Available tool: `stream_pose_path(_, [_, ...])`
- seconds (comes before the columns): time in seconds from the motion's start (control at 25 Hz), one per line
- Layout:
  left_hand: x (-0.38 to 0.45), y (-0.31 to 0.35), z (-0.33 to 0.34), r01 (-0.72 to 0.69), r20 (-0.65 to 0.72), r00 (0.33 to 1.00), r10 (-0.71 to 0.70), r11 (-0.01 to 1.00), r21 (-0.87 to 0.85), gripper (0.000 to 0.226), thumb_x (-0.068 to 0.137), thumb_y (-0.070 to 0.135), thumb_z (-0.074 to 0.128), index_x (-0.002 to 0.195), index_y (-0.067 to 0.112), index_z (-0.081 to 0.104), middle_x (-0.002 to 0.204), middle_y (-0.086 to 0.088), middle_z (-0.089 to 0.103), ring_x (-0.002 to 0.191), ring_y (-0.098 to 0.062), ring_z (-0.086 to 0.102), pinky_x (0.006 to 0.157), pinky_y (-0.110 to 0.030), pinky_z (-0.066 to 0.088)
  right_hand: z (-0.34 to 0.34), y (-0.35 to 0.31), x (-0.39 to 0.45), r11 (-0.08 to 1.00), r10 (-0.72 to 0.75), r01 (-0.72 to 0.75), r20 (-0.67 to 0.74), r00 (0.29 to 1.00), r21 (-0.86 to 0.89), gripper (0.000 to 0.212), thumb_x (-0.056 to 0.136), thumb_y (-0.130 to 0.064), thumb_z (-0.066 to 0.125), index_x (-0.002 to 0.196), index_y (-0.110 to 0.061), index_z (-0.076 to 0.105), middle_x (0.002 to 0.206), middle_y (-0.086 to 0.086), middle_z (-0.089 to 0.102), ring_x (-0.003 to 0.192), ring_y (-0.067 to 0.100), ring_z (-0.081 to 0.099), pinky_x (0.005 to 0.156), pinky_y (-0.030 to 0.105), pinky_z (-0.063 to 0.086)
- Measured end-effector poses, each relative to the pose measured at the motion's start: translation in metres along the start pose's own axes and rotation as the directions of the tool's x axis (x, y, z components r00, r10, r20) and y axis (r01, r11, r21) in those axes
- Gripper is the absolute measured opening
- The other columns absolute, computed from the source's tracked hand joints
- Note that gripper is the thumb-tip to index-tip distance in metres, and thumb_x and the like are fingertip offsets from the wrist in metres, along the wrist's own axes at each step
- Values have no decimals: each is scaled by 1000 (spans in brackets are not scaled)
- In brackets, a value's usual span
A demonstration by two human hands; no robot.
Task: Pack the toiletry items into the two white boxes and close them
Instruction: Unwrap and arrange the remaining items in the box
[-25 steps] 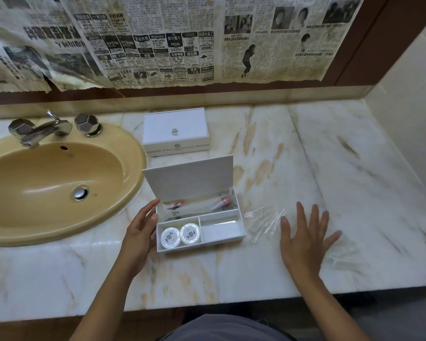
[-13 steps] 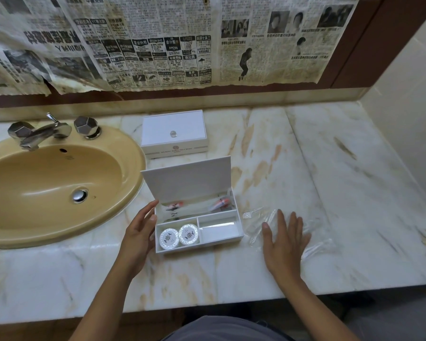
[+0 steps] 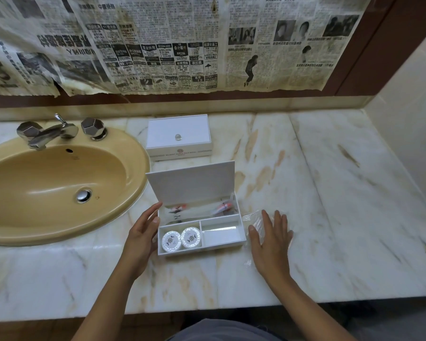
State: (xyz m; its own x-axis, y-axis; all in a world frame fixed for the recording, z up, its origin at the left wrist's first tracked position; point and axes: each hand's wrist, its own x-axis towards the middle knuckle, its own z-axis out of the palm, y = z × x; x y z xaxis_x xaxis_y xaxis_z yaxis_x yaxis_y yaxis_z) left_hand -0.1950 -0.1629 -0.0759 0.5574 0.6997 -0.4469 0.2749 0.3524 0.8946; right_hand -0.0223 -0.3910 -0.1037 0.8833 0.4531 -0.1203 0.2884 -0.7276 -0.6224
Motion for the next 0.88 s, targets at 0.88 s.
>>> stream_pose_path(0.88, [-6,4,3,-1,-1,1000,1,1000,-6,34,107,23,46,132,41,61,129,2,69,114,-19,69,77,-23,58,-36,-18,34,928,-299,272,-74,951,-253,13,74,-6,76,77,-19,73,85,0,69,86,28,59,72,36,39])
